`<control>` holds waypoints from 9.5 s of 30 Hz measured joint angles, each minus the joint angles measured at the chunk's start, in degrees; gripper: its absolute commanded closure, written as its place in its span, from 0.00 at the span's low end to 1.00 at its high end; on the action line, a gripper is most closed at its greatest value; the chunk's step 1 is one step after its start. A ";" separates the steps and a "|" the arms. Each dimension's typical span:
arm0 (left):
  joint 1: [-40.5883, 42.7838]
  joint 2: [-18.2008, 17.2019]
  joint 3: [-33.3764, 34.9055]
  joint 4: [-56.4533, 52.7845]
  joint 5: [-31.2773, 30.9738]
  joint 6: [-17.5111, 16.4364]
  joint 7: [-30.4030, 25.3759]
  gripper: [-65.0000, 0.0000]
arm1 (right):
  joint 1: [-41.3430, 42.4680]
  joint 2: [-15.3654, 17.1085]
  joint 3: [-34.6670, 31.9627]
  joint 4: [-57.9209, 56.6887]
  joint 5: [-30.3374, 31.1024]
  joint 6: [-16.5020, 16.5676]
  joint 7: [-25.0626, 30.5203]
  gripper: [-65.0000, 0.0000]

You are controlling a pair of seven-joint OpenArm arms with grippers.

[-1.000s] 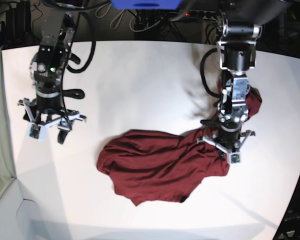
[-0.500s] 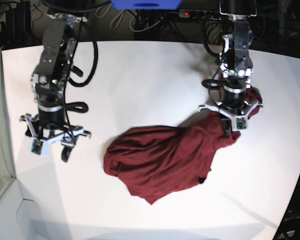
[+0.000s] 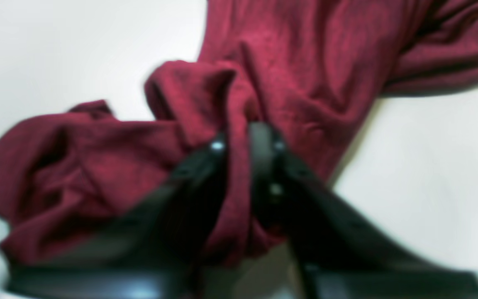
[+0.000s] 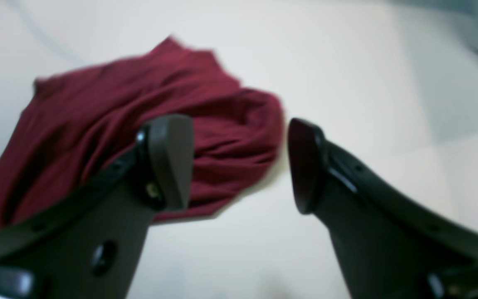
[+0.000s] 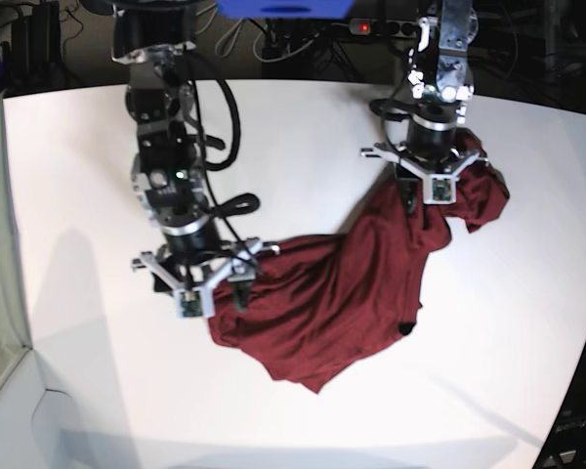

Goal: Layout the t-shirt on the table in an organized manner, then fold the t-shirt properly
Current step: 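Grasp the shirt with both grippers near its middle, then pull the shirt together with both grippers and release, then grasp a shirt edge with the right gripper and pull it outward, then grasp the shirt with the left gripper and pull it away from the right gripper, then hold the shirt ends with both grippers and stretch it flat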

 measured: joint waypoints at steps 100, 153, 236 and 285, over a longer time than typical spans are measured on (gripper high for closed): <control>-11.34 -2.89 -8.68 -1.01 -0.20 0.15 0.28 0.58 | 17.03 5.38 -24.50 -26.21 0.02 0.42 2.08 0.43; -4.02 -1.03 -8.37 11.63 -0.20 0.09 0.11 0.58 | 27.06 3.28 13.14 -20.46 0.00 0.04 5.95 1.00; -1.05 0.85 -14.95 25.05 -16.68 0.02 15.47 0.99 | 5.09 8.02 19.08 -6.84 0.00 -0.07 5.99 0.40; 4.66 2.67 -37.22 19.34 -19.26 0.07 19.43 0.99 | 35.45 -0.94 -6.45 -61.42 0.07 -0.02 12.24 0.40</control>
